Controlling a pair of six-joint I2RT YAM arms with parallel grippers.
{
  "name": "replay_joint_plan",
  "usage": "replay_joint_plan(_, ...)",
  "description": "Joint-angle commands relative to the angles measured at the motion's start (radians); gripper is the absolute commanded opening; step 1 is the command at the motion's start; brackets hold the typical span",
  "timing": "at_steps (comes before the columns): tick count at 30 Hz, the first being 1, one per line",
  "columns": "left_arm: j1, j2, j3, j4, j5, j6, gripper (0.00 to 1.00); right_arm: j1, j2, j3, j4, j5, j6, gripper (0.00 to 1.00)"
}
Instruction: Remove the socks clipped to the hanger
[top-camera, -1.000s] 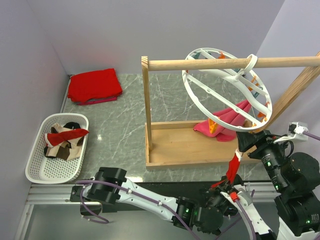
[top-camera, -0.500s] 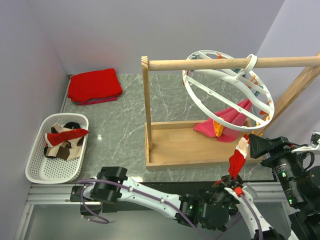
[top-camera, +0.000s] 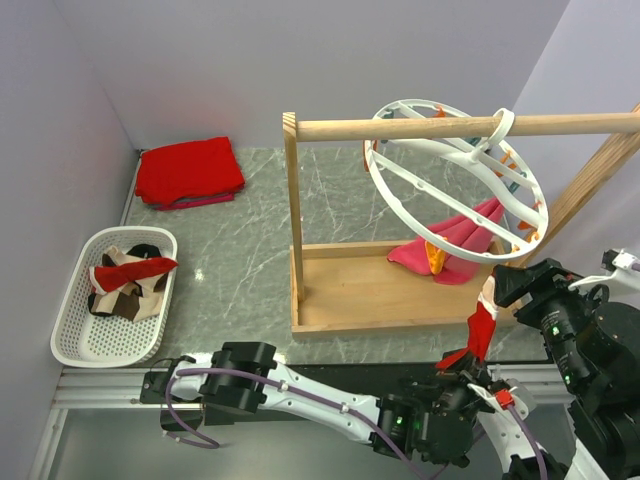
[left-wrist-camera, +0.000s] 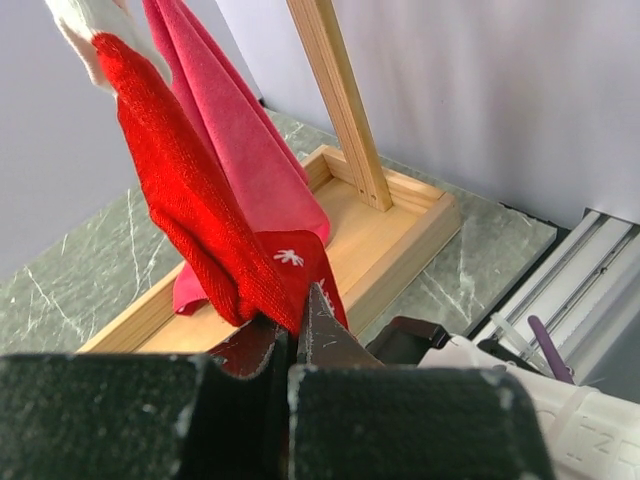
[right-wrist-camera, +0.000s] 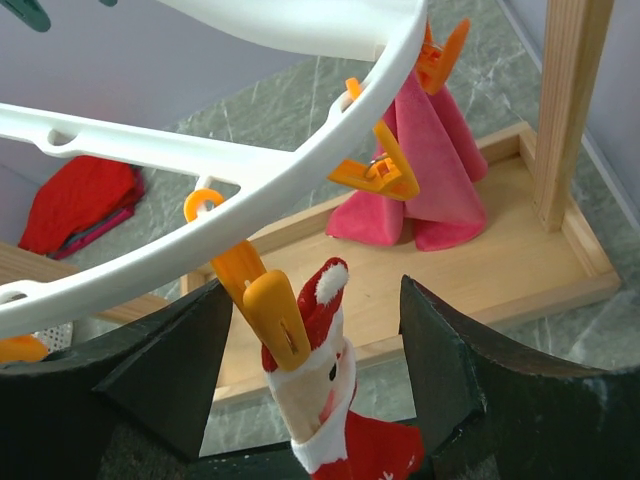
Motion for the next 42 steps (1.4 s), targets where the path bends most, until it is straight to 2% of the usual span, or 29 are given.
replay_joint_plan(1,0.006,0.008,0.062,0.043,0.011,0.029,0.01,-0.001,0.042,-0.007,0.033,-0.027,-0.013,0.74)
replay_joint_plan(9,0.009,0.033,0.098,0.003,0.026,0.002,0.01,-0.004,0.076,-0.006,0.044,-0.036,-0.019,0.70)
replay_joint_plan(14,0.012,0.034,0.095,-0.013,0.027,-0.017,0.01,-0.004,0.086,-0.007,0.055,-0.020,-0.022,0.58)
replay_joint_plan(16,0.016,0.033,0.096,-0.028,0.029,-0.031,0.01,-0.003,0.093,-0.004,0.056,-0.009,-0.027,0.51)
replay_joint_plan(18,0.017,0.034,0.098,-0.042,0.032,-0.042,0.01,-0.006,0.094,-0.009,0.061,0.003,-0.031,0.36)
replay_joint_plan(23,0.017,0.034,0.096,-0.052,0.032,-0.054,0.01,-0.006,0.077,-0.038,0.092,-0.003,-0.053,0.24)
replay_joint_plan(27,0.018,0.021,0.081,-0.062,0.034,-0.083,0.01,-0.004,0.063,-0.065,0.112,0.000,-0.074,0.00)
replay_joint_plan(33,0.023,-0.021,0.042,-0.111,0.054,-0.161,0.01,-0.004,0.039,-0.110,0.150,-0.033,-0.100,0.01)
replay_joint_plan(34,0.024,-0.027,0.032,-0.114,0.055,-0.171,0.01,-0.004,0.034,-0.113,0.153,-0.047,-0.099,0.08)
replay_joint_plan(35,0.026,-0.033,0.026,-0.123,0.057,-0.178,0.01,-0.003,0.031,-0.116,0.161,-0.082,-0.096,0.20)
replay_joint_plan(36,0.027,-0.045,0.021,-0.126,0.058,-0.192,0.01,-0.004,0.025,-0.116,0.164,-0.095,-0.093,0.43)
replay_joint_plan(37,0.029,-0.052,0.010,-0.126,0.063,-0.197,0.01,-0.006,0.024,-0.113,0.159,-0.105,-0.084,0.51)
replay_joint_plan(39,0.035,-0.058,0.007,-0.137,0.064,-0.206,0.01,-0.006,0.033,-0.090,0.139,-0.101,-0.076,0.60)
replay_joint_plan(42,0.036,-0.047,0.019,-0.129,0.060,-0.191,0.01,-0.004,0.063,-0.036,0.080,-0.081,-0.068,0.63)
